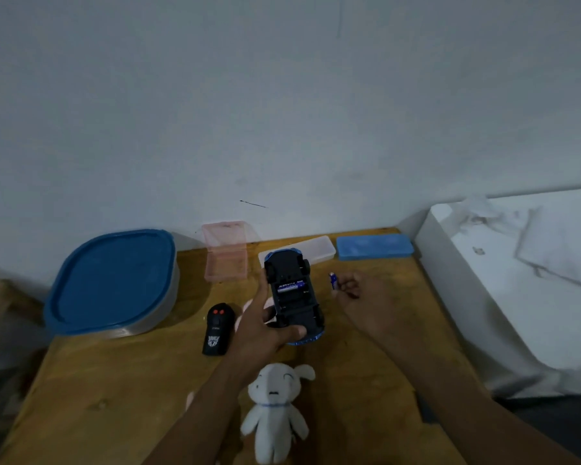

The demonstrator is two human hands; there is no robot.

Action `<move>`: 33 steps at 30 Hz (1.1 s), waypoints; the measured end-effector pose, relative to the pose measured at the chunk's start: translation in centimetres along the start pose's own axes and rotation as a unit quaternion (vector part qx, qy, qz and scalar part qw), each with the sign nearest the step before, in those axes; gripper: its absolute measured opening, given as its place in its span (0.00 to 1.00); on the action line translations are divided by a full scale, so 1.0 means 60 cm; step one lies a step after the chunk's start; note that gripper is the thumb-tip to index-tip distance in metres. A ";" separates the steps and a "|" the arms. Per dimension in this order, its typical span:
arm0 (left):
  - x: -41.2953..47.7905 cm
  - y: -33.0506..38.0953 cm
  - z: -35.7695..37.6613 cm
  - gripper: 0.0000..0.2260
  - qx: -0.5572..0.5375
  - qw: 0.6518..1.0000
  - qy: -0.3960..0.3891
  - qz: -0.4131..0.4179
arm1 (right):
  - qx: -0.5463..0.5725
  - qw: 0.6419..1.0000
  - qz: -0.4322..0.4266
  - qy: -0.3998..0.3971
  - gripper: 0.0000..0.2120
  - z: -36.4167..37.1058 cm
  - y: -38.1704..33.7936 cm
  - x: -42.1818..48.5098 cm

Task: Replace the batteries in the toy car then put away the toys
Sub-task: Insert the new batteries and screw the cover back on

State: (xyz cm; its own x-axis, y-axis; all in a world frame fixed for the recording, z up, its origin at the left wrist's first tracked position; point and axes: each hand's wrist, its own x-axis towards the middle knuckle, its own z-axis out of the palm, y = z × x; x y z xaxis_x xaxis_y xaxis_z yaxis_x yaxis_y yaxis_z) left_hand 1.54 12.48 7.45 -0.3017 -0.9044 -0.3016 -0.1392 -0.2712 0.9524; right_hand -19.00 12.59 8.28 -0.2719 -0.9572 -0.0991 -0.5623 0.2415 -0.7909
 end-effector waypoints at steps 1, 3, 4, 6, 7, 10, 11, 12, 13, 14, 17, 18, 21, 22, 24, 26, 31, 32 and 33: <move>-0.004 0.000 0.001 0.52 -0.003 1.000 -0.010 0.002 | 0.021 1.000 -0.001 0.012 0.08 -0.006 -0.006 -0.014; -0.013 -0.001 0.005 0.53 -0.005 0.999 -0.029 0.018 | 0.062 0.998 -0.013 0.025 0.15 -0.017 -0.015 -0.041; -0.020 -0.003 0.007 0.52 -0.007 0.999 -0.038 0.027 | 0.066 0.997 -0.024 0.035 0.17 -0.022 -0.017 -0.056; -0.032 -0.007 0.013 0.49 -0.006 0.998 -0.044 0.042 | 0.057 0.997 -0.037 0.048 0.16 -0.029 -0.019 -0.079; -0.039 -0.009 0.016 0.48 -0.004 0.998 -0.045 0.049 | 0.060 0.996 -0.038 0.049 0.15 -0.030 -0.020 -0.091; -0.061 -0.013 0.021 0.48 -0.004 0.997 -0.060 0.052 | 0.132 0.990 -0.032 0.045 0.12 -0.030 -0.031 -0.120; -0.068 -0.012 0.022 0.49 -0.006 0.997 -0.064 0.051 | 0.153 0.987 -0.027 0.047 0.11 -0.029 -0.035 -0.127; -0.074 -0.010 0.023 0.49 -0.009 0.996 -0.066 0.051 | 0.162 0.985 -0.024 0.053 0.11 -0.028 -0.040 -0.131; -0.077 -0.009 0.023 0.49 -0.009 0.997 -0.066 0.051 | 0.160 0.985 -0.023 0.060 0.10 -0.027 -0.045 -0.133; -0.079 -0.007 0.022 0.49 -0.007 0.997 -0.065 0.050 | 0.152 0.986 -0.023 0.065 0.10 -0.026 -0.052 -0.133; -0.081 0.003 0.020 0.52 -0.013 0.998 -0.055 0.035 | 0.130 0.989 -0.043 0.057 0.08 -0.022 -0.073 -0.129; -0.081 0.007 0.018 0.52 -0.023 0.998 -0.051 0.022 | 0.112 0.991 -0.058 0.051 0.07 -0.021 -0.080 -0.128; -0.079 0.018 0.020 0.51 -0.044 0.998 -0.049 0.005 | 0.037 0.991 -0.120 0.041 0.07 -0.016 -0.097 -0.121; -0.078 0.021 0.022 0.51 -0.044 0.998 -0.050 0.004 | 0.018 0.989 -0.139 0.036 0.08 -0.015 -0.100 -0.119; -0.079 0.027 0.028 0.51 -0.043 0.998 -0.048 0.001 | -0.030 0.983 -0.179 0.012 0.10 -0.016 -0.105 -0.114; -0.078 0.028 0.032 0.50 -0.042 0.998 -0.039 0.002 | -0.095 0.967 -0.235 -0.017 0.12 -0.018 -0.107 -0.109; -0.081 0.025 0.031 0.51 -0.060 0.998 -0.008 -0.026 | -0.190 0.928 -0.313 -0.072 0.14 -0.011 -0.095 -0.091; -0.081 0.024 0.030 0.51 -0.057 0.998 -0.005 -0.030 | -0.196 0.927 -0.310 -0.072 0.14 -0.010 -0.095 -0.089; -0.080 0.022 0.029 0.50 -0.056 0.998 0.001 -0.034 | -0.194 0.927 -0.311 -0.071 0.14 -0.010 -0.096 -0.086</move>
State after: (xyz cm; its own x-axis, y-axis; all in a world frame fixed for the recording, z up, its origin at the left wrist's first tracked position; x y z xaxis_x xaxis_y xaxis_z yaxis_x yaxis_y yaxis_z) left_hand 1.14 17.02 10.10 -0.2929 -0.8837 -0.3652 -0.0525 -0.3665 0.9289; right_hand -14.83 16.22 13.70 0.2904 -0.9351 0.2032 -0.8224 -0.3525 -0.4466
